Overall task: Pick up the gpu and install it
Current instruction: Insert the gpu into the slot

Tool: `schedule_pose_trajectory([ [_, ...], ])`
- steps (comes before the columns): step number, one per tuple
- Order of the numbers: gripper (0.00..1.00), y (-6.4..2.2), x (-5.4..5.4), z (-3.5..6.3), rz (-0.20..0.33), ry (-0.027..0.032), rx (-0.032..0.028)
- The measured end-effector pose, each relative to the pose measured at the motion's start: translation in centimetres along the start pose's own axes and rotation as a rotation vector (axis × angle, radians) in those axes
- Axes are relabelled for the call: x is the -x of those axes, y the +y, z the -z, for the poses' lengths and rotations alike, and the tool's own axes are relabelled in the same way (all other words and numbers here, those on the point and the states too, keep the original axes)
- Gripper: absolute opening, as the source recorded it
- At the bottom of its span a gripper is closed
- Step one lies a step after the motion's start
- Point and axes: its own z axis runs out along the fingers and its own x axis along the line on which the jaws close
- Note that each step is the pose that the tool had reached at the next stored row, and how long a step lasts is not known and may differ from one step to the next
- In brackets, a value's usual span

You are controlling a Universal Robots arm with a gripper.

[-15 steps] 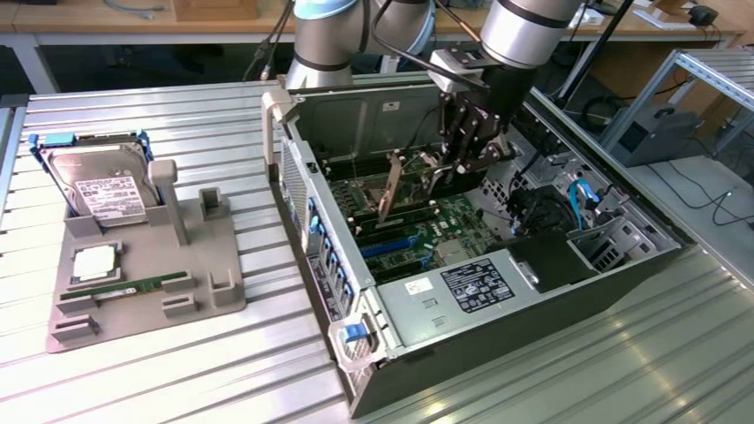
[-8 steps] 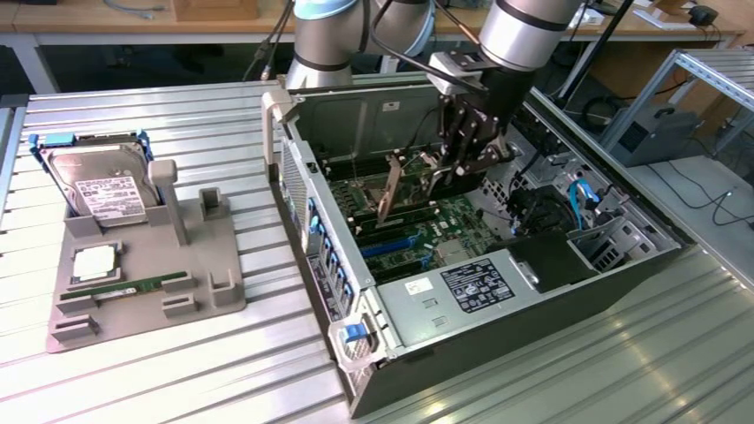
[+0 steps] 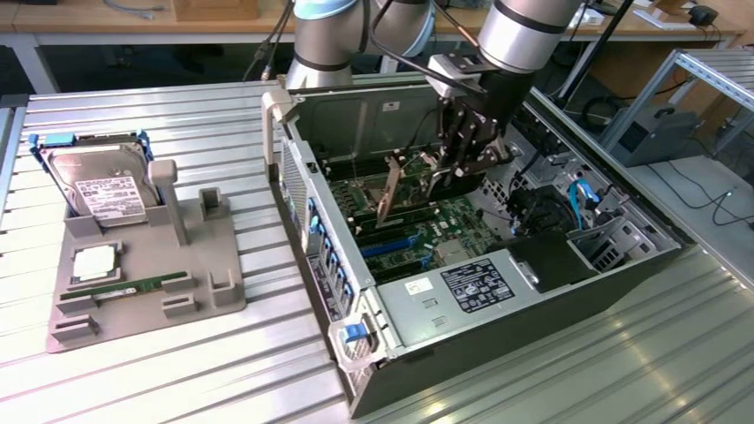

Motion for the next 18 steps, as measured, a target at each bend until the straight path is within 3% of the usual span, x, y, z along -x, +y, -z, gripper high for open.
schedule_pose_trajectory([
  [18,0.27,0.08,-0.04,-0.42,0.000,-0.0001,0.0000],
])
